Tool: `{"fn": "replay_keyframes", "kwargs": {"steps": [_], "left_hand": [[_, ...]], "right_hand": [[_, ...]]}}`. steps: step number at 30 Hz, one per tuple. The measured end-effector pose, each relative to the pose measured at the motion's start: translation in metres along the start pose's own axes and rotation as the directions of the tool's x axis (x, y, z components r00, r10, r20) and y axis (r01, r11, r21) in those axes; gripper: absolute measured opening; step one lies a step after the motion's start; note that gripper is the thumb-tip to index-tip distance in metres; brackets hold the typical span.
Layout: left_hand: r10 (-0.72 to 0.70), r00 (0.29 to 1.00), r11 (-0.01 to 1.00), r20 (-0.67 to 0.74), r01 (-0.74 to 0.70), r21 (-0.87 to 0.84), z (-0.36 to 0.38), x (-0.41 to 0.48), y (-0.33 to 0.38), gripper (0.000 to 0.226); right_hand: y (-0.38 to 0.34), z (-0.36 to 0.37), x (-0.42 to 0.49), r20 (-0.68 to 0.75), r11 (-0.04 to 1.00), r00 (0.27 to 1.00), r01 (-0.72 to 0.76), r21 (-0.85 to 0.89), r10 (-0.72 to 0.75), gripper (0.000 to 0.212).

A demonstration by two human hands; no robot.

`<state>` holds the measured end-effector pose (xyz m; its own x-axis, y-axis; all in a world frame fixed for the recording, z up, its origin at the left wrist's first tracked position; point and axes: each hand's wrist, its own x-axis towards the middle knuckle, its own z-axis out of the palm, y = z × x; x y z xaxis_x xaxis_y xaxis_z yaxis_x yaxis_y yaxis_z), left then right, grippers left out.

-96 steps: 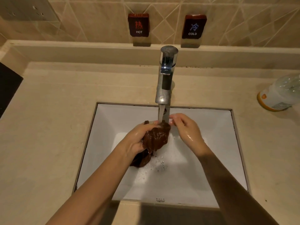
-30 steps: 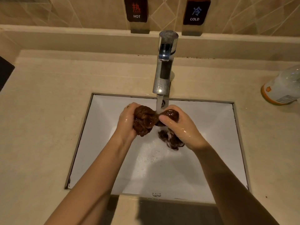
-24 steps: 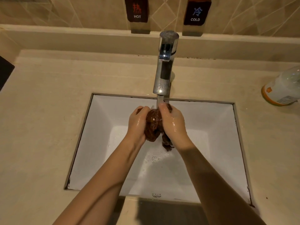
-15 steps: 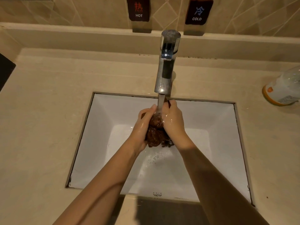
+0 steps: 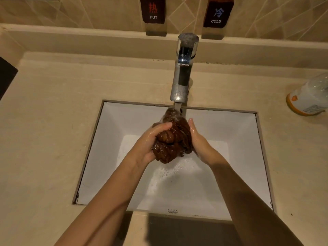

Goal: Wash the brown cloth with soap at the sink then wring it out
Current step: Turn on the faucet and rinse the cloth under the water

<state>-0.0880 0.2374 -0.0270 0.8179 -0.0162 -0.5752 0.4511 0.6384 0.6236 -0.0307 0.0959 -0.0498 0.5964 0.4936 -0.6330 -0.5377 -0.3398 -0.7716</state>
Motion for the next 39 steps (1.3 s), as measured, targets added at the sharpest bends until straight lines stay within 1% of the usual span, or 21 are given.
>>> {"fn": "replay_keyframes", "kwargs": {"steps": [2,3,5,6,7,8,9,12,15,17,18,20,22,24,26,28,29,32,35,37,39], "left_hand": [[0.020,1.000,1.000,-0.004,-0.020,0.009,-0.008,0.003,0.002,0.035],[0.038,0.999,0.999,-0.017,-0.038,0.017,-0.013,0.003,0.005,0.039],[0.065,0.997,0.997,-0.042,-0.063,0.034,-0.023,0.002,0.009,0.033],[0.075,0.996,0.995,-0.055,-0.071,0.076,-0.028,0.003,0.010,0.024],[0.085,0.995,0.989,-0.060,-0.076,0.129,-0.031,0.002,0.011,0.014],[0.086,0.994,0.980,-0.070,-0.072,0.186,-0.033,0.003,0.010,0.016],[0.072,0.995,0.973,-0.073,-0.054,0.225,-0.034,0.004,0.007,0.020],[0.070,0.991,0.961,-0.116,-0.036,0.273,-0.022,0.007,0.001,0.011],[0.087,0.989,0.968,-0.117,-0.056,0.246,-0.009,0.011,-0.004,0.012],[0.094,0.992,0.963,-0.089,-0.068,0.262,-0.006,0.011,-0.005,0.009],[0.097,0.993,0.955,-0.071,-0.073,0.286,-0.005,0.010,-0.005,0.007],[0.087,0.994,0.938,-0.063,-0.061,0.341,-0.006,0.006,-0.004,0.009],[0.067,0.994,0.926,-0.085,-0.030,0.377,-0.007,0.005,-0.004,0.019],[0.072,0.990,0.911,-0.122,-0.015,0.413,-0.007,0.005,-0.007,0.025],[0.111,0.980,0.922,-0.165,-0.039,0.384,-0.001,0.005,-0.012,0.023],[0.138,0.967,0.949,-0.216,-0.067,0.307,0.008,0.004,-0.016,0.025],[0.167,0.955,0.946,-0.245,-0.086,0.311,0.012,0.005,-0.018,0.029],[0.352,0.883,0.849,-0.310,-0.161,0.503,0.021,0.005,-0.020,0.034],[0.541,0.780,0.711,-0.314,-0.225,0.666,0.028,0.005,-0.019,0.036],[0.608,0.733,0.653,-0.304,-0.245,0.717,0.031,0.006,-0.018,0.030],[0.642,0.706,0.628,-0.299,-0.262,0.733,0.030,0.006,-0.021,0.026]], "right_hand": [[0.010,-0.007,-0.008,0.055,0.994,0.998,0.023,-0.110,-0.017,0.087],[0.012,-0.012,-0.010,0.079,0.987,0.995,0.075,-0.143,-0.064,0.076],[0.011,-0.023,-0.014,0.083,0.977,0.982,0.181,-0.116,-0.172,0.043],[0.008,-0.028,-0.016,0.058,0.968,0.973,0.229,-0.102,-0.224,0.034],[0.005,-0.031,-0.018,0.028,0.955,0.962,0.273,-0.112,-0.272,0.035],[0.001,-0.030,-0.019,0.016,0.939,0.950,0.312,-0.145,-0.313,0.036],[-0.005,-0.025,-0.021,-0.001,0.925,0.938,0.340,-0.171,-0.345,0.032],[-0.025,-0.002,-0.024,-0.116,0.901,0.908,0.372,-0.225,-0.403,0.019],[-0.041,0.015,-0.013,-0.302,0.938,0.890,0.304,-0.165,-0.341,0.021],[-0.048,0.016,-0.001,-0.415,0.955,0.862,0.242,-0.171,-0.292,0.030],[-0.048,0.016,0.004,-0.421,0.955,0.859,0.239,-0.174,-0.291,0.033],[-0.044,0.016,0.007,-0.364,0.957,0.886,0.242,-0.162,-0.286,0.026],[-0.038,0.017,0.002,-0.244,0.941,0.916,0.275,-0.194,-0.318,0.017],[-0.029,0.018,-0.004,-0.128,0.906,0.911,0.357,-0.230,-0.391,0.019],[-0.024,0.020,-0.006,-0.104,0.904,0.903,0.399,-0.154,-0.416,0.024],[-0.023,0.024,-0.005,-0.134,0.922,0.912,0.386,-0.038,-0.388,0.023],[-0.024,0.026,-0.004,-0.152,0.927,0.917,0.376,0.016,-0.369,0.023],[-0.027,0.033,-0.003,-0.233,0.898,0.921,0.367,0.243,-0.313,0.027],[-0.033,0.037,-0.002,-0.327,0.819,0.925,0.336,0.465,-0.194,0.022],[-0.036,0.038,0.001,-0.355,0.810,0.927,0.300,0.503,-0.123,0.028],[-0.039,0.040,0.003,-0.363,0.837,0.929,0.250,0.487,-0.066,0.034]]}}
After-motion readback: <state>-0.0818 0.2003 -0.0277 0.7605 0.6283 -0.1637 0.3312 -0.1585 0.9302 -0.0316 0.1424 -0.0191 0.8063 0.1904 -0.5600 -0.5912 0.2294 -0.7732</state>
